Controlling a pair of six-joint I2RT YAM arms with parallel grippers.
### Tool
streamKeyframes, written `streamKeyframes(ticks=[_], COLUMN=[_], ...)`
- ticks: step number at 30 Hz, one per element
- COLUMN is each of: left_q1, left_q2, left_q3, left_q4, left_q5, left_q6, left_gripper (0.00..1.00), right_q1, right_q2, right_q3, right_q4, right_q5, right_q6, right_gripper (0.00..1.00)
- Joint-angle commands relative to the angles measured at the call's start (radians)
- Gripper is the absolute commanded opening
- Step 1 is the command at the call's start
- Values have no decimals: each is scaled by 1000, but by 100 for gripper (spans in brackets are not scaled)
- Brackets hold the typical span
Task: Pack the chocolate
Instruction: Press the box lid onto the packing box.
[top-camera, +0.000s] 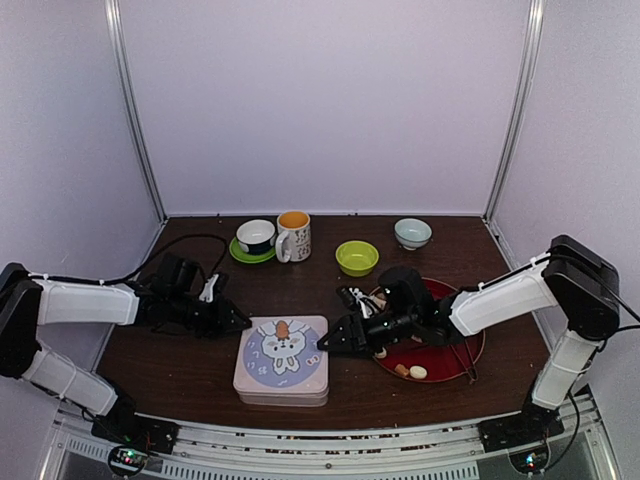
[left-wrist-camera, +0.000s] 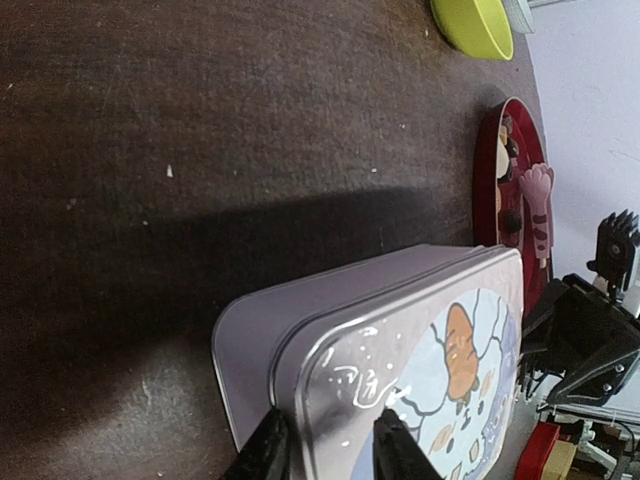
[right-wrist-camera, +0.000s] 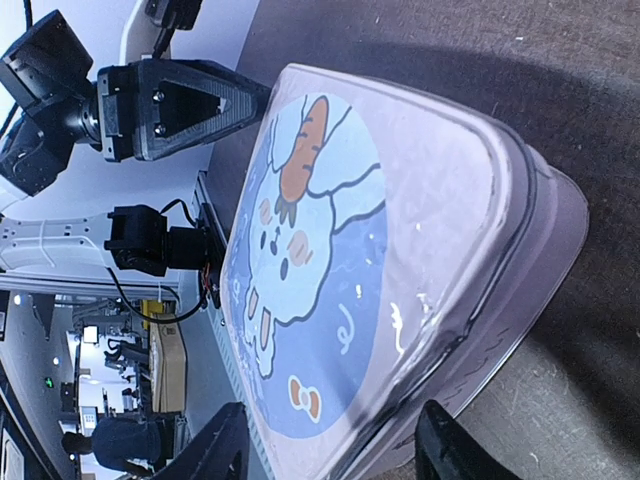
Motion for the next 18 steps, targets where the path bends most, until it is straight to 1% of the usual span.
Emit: streamKeyframes(ticks=[1, 3, 7, 10, 14, 18], left_q1=[-4, -3, -4, -3, -3, -3], left_q2=[25, 27, 45, 61, 83, 107], left_q3=[22, 23, 33, 41, 54, 67], left_q4=[-3, -19, -41, -52, -66, -81], left_q5=[17, 8, 3, 0, -12, -31], left_q6=[46, 58, 80, 94, 113, 135], left_gripper=[31, 31, 31, 31, 31, 31], right_q1=[-1, -2, -5, -9, -28, -33], right_q2=[-31, -21, 14, 34, 83, 101], right_q3=[-32, -37, -48, -70, -62, -49], right_q4=[106, 131, 163, 231, 318, 303], right_q5=[109, 137, 180, 206, 201, 215], right_q6=[108, 142, 185, 224, 275, 273], right_gripper=[56, 53, 54, 54, 51, 47])
